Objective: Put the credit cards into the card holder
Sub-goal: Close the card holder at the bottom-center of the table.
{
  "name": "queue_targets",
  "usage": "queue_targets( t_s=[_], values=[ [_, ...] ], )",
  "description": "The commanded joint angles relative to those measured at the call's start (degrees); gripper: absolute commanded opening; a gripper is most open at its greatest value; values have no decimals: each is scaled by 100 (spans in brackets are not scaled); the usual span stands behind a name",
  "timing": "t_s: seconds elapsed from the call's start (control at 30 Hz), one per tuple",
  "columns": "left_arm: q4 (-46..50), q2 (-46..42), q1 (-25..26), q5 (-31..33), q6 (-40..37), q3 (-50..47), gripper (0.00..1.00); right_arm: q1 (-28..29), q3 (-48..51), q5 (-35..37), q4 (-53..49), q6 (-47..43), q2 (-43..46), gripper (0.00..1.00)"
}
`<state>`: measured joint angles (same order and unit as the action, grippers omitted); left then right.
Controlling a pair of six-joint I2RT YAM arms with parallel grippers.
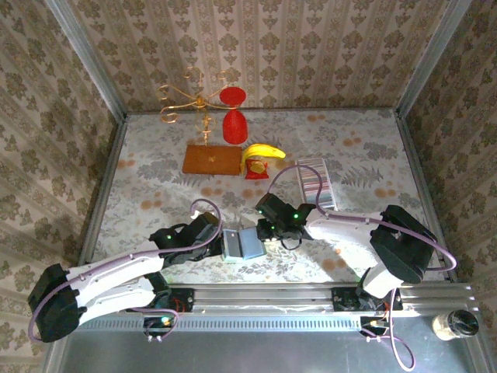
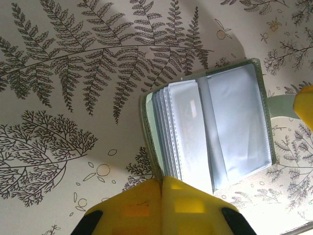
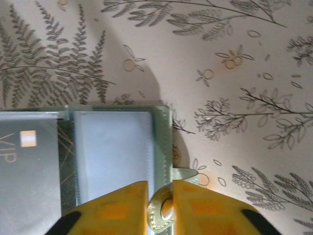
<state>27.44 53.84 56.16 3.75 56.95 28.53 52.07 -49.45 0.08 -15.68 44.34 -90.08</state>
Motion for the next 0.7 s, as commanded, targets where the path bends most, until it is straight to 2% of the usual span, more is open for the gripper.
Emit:
queue_targets(
  t_s=[0.0, 0.07, 0.2, 0.47, 0.67],
  values=[
    [139, -110, -2, 82, -127, 126, 0, 42, -24, 306, -348, -35, 152, 12],
    [143, -107, -7, 73, -131, 144, 0, 42, 13, 352, -372, -32, 197, 4],
    [174, -111, -7, 26, -149, 191, 0, 40, 97, 418, -353, 2, 267, 0],
    [255, -18, 17, -171, -264, 480, 0, 40, 315, 214, -30, 117, 276, 0],
    [-112, 533, 223, -322, -377, 978, 7, 40, 674, 10, 513, 386, 378, 0]
  ],
)
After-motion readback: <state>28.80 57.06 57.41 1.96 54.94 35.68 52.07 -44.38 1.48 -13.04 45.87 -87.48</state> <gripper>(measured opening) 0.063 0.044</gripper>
